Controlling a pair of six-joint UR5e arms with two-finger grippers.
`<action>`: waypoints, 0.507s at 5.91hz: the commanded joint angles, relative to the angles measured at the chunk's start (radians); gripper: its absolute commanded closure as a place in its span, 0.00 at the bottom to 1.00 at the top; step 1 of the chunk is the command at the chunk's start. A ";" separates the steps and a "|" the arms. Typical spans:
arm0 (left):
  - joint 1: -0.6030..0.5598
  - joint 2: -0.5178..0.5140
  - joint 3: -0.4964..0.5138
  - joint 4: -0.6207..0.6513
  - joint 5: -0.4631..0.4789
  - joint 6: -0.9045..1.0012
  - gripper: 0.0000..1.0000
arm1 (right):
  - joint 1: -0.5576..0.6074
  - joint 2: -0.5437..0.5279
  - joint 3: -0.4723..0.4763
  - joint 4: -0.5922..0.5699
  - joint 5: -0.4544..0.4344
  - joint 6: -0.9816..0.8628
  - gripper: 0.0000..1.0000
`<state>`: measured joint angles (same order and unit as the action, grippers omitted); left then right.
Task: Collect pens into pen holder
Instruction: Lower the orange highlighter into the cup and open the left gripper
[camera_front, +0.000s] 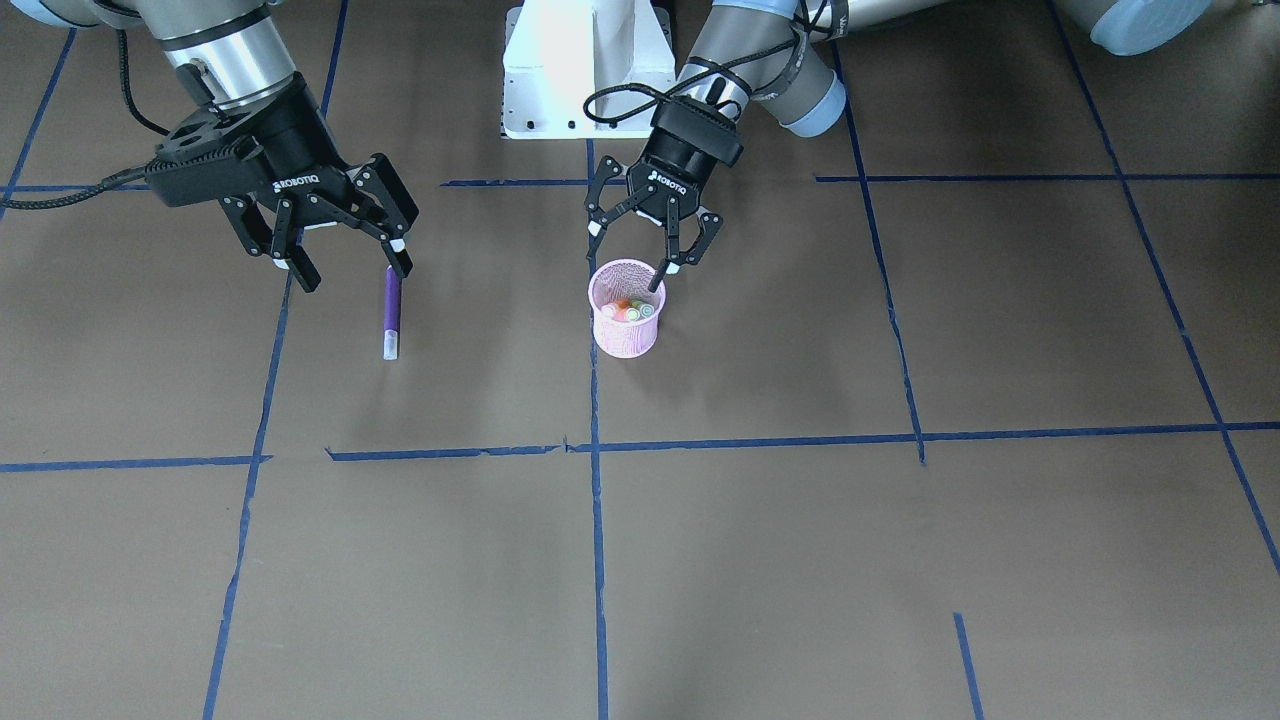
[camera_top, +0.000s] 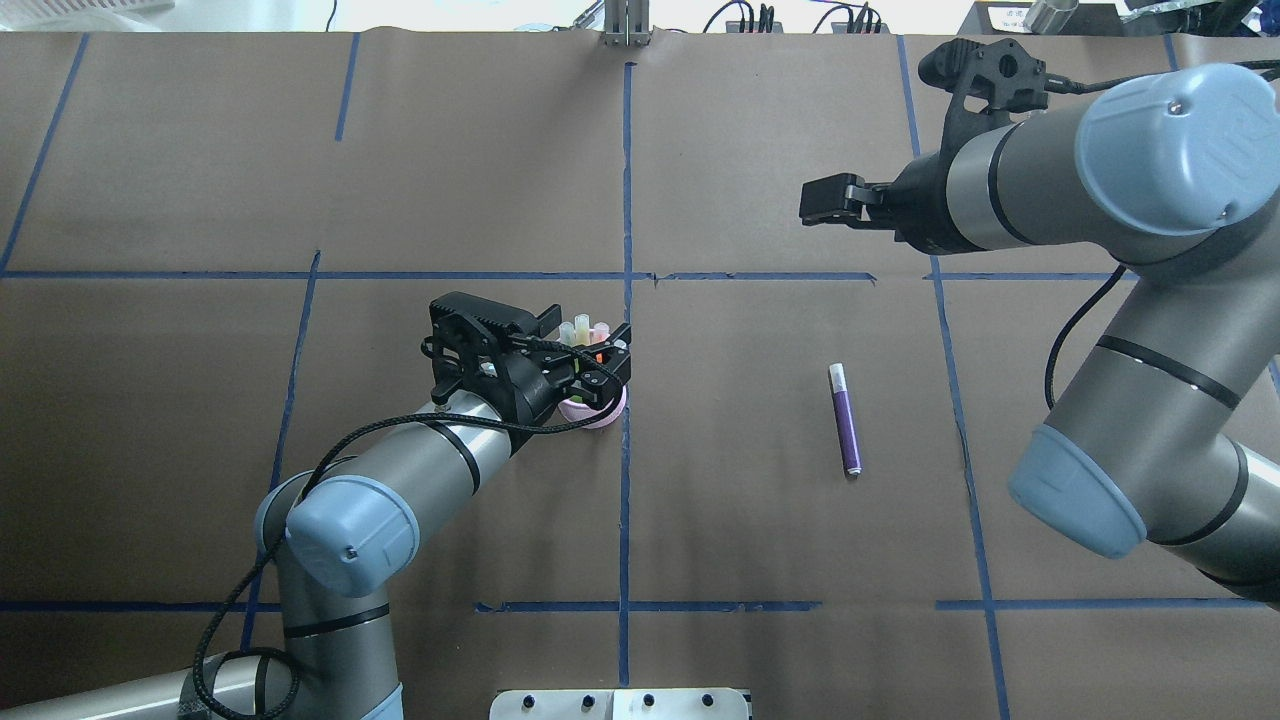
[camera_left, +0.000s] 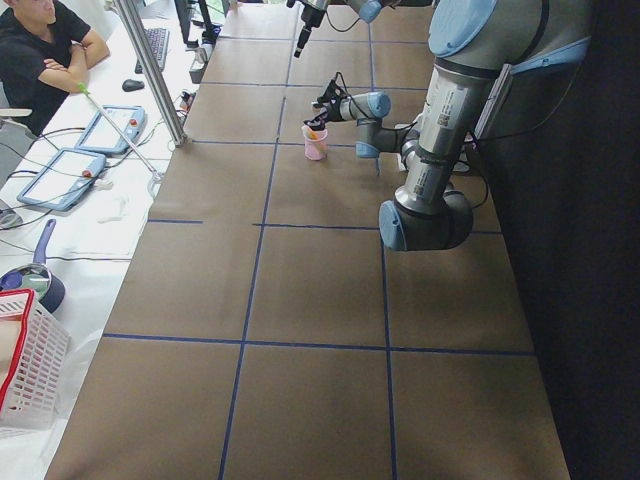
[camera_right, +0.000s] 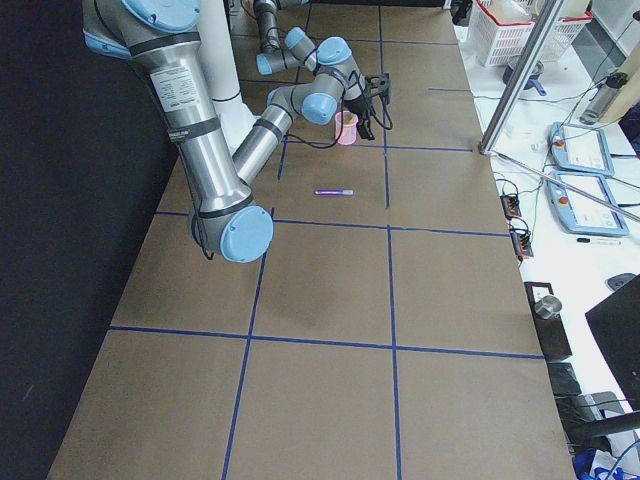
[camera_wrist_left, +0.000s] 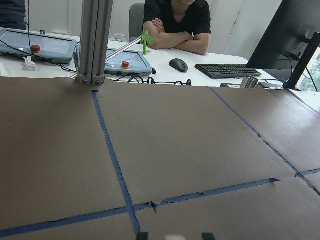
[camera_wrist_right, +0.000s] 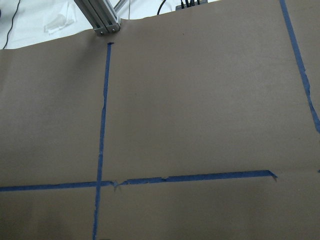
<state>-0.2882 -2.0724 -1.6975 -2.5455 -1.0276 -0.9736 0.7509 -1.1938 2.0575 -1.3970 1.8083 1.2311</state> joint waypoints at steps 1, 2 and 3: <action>-0.029 -0.006 -0.092 0.005 0.000 -0.023 0.00 | -0.007 -0.001 -0.078 -0.010 0.083 -0.001 0.00; -0.055 0.008 -0.090 0.008 -0.005 -0.072 0.00 | -0.016 0.026 -0.153 -0.031 0.088 0.001 0.00; -0.071 0.082 -0.090 0.008 -0.025 -0.103 0.00 | -0.031 0.042 -0.218 -0.051 0.091 -0.004 0.01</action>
<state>-0.3414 -2.0424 -1.7832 -2.5387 -1.0379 -1.0446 0.7322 -1.1689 1.9031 -1.4295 1.8927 1.2300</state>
